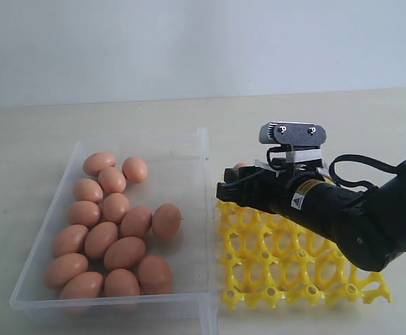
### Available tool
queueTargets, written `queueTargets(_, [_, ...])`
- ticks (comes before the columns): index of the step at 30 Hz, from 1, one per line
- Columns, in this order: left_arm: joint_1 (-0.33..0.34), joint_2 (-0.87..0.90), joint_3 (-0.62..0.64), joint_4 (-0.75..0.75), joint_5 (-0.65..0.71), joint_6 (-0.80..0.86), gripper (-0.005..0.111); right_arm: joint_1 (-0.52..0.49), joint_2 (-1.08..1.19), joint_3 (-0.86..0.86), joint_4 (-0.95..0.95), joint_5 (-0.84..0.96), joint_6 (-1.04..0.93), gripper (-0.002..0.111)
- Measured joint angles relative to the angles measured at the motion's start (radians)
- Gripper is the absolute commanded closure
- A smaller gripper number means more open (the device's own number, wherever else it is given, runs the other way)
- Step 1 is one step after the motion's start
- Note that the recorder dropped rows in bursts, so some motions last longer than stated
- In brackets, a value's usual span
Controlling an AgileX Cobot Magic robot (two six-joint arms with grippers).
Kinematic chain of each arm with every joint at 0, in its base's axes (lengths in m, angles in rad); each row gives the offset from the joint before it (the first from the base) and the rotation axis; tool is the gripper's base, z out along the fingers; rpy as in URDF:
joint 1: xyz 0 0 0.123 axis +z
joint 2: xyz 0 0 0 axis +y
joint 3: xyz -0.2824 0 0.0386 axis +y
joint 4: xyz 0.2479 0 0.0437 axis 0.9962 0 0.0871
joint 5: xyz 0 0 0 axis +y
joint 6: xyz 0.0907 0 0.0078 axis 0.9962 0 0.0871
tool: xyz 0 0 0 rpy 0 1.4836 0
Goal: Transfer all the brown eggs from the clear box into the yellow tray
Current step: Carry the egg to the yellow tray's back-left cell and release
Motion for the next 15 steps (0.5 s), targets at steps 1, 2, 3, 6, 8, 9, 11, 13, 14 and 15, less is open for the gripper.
queueTargets(1, [0.0, 0.0, 0.0, 0.0, 0.0, 0.0, 0.107, 0.0, 0.0, 0.0, 0.012, -0.007, -0.009, 0.095])
queueTargets(2, [0.0, 0.0, 0.0, 0.0, 0.0, 0.0, 0.107, 0.0, 0.0, 0.0, 0.019, -0.015, -0.013, 0.095])
queueTargets(3, [0.0, 0.0, 0.0, 0.0, 0.0, 0.0, 0.107, 0.0, 0.0, 0.0, 0.023, -0.025, -0.015, 0.095])
queueTargets(6, [0.0, 0.0, 0.0, 0.0, 0.0, 0.0, 0.107, 0.0, 0.007, -0.038, 0.028, -0.016, -0.017, 0.095])
queueTargets(8, [0.0, 0.0, 0.0, 0.0, 0.0, 0.0, 0.107, 0.0, 0.018, -0.071, 0.028, 0.015, -0.017, 0.094])
queueTargets(9, [0.0, 0.0, 0.0, 0.0, 0.0, 0.0, 0.107, 0.0, 0.023, -0.085, 0.028, 0.036, -0.017, 0.094])
queueTargets(11, [0.0, 0.0, 0.0, 0.0, 0.0, 0.0, 0.107, 0.0, 0.032, -0.096, 0.028, 0.069, -0.017, 0.095])
queueTargets(13, [0.0, 0.0, 0.0, 0.0, 0.0, 0.0, 0.107, 0.0, 0.039, -0.1, 0.028, 0.09, -0.017, 0.095])
queueTargets(14, [0.0, 0.0, 0.0, 0.0, 0.0, 0.0, 0.107, 0.0, 0.041, -0.1, 0.028, 0.096, -0.017, 0.095])
queueTargets(15, [0.0, 0.0, 0.0, 0.0, 0.0, 0.0, 0.107, 0.0, 0.041, -0.1, 0.026, 0.101, -0.017, 0.094])
